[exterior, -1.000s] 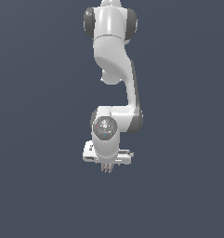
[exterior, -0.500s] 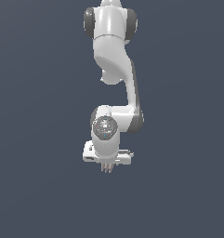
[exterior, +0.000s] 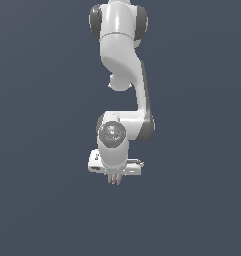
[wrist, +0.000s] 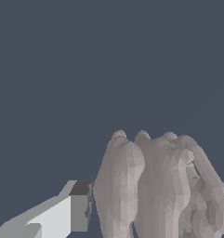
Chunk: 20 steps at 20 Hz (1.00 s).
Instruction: Pick up the object and move it to a goal position.
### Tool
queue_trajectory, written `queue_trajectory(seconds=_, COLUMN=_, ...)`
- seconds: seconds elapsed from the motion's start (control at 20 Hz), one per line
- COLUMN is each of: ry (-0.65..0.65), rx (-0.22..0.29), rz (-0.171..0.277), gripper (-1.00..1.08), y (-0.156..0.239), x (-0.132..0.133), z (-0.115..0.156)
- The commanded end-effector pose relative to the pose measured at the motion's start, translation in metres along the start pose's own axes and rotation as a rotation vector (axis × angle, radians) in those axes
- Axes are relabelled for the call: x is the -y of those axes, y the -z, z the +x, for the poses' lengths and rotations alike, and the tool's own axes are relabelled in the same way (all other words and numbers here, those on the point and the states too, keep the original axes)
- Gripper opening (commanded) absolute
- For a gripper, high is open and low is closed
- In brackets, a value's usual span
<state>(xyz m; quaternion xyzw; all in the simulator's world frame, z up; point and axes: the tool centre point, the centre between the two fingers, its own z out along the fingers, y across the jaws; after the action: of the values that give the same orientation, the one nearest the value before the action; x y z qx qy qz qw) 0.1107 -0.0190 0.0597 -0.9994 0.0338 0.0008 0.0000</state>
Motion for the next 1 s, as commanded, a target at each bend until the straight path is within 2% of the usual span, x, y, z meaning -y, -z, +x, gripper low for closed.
queue_trajectory(seconds=0.0, ry=0.0, rx=-0.002, rz=0.0, gripper=-1.0, y=0.01, x=-0.002, z=-0.001)
queue_trajectory(seconds=0.35, ry=0.0, rx=-0.002, rz=0.0, gripper=-1.0, y=0.06, x=-0.009, z=-0.01)
queue_trajectory(seconds=0.95, ry=0.0, rx=-0.002, rz=0.0, gripper=-1.0, y=0.193, x=-0.029, z=-0.031)
